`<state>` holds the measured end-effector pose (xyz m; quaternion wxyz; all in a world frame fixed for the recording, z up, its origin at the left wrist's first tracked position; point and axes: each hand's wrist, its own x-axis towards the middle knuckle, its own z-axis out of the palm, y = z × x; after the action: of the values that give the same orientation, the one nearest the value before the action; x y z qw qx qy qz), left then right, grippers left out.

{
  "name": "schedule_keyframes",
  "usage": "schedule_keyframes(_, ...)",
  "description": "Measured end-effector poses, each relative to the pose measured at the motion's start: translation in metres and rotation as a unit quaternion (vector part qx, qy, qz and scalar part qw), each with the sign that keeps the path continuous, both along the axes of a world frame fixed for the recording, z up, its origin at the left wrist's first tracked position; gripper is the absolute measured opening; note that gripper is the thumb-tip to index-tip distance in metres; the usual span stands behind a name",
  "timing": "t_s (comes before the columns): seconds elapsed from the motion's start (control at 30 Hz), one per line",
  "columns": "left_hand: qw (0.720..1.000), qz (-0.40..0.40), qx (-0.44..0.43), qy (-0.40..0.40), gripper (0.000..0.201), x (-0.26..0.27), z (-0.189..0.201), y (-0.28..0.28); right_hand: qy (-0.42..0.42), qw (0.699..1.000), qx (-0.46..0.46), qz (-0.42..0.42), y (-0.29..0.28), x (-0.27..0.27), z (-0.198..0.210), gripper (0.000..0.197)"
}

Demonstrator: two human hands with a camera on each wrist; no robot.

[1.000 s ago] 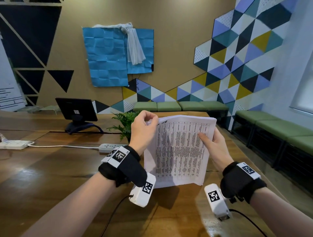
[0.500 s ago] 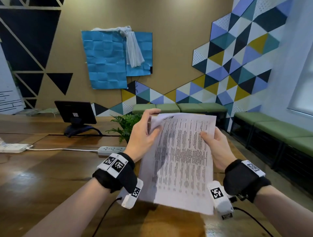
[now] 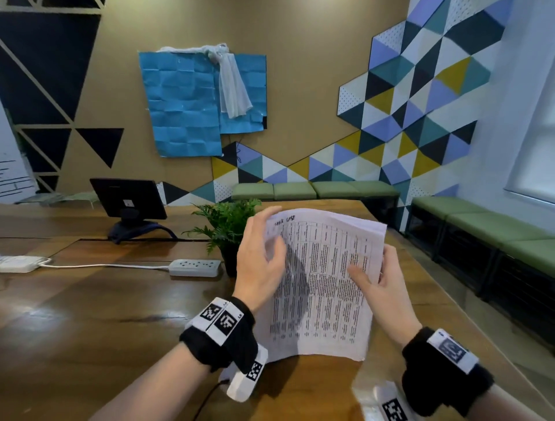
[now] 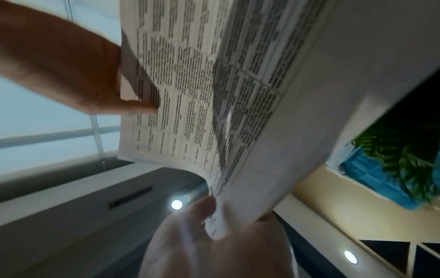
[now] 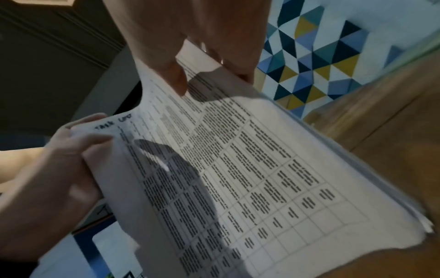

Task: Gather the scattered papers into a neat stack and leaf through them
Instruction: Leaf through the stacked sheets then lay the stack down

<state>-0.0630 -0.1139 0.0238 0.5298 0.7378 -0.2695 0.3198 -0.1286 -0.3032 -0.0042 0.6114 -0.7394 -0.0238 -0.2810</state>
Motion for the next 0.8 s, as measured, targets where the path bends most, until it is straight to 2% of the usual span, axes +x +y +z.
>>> schedule_keyframes(0.1,0.999,0.014,-0.029,-0.007,0.015,0.006,0.006,0.003,0.013,0.999,0.036,0.01,-0.002,0.003,0.001,0.018)
schedule_keyframes(0.17,0.999,0.024,-0.035,-0.015,0.009,0.008,0.01,0.003,0.017,0.999,0.047,0.019,-0.001,0.005,0.004,0.012)
schedule_keyframes(0.27,0.999,0.032,-0.042,-0.012,0.005,0.008,0.01,0.002,0.019,0.998,0.058,0.021,-0.001,0.006,0.007,0.014)
schedule_keyframes(0.43,0.998,0.033,-0.061,0.001,0.009,0.011,0.007,0.003,0.036,0.997,0.066,0.016,-0.004,0.008,0.003,0.014)
schedule_keyframes(0.6,0.997,0.029,-0.07,0.002,0.01,0.01,0.005,0.003,0.044,0.998,0.049,-0.001,-0.005,0.01,-0.004,0.022)
schedule_keyframes(0.7,0.997,0.0,-0.082,-0.003,0.012,0.01,0.007,0.003,0.037,0.998,0.057,0.017,-0.006,0.011,-0.004,0.016)
schedule_keyframes(0.8,0.996,0.016,-0.084,0.017,0.008,0.01,0.012,0.004,0.044,0.996,0.067,0.045,-0.006,0.01,-0.005,0.025)
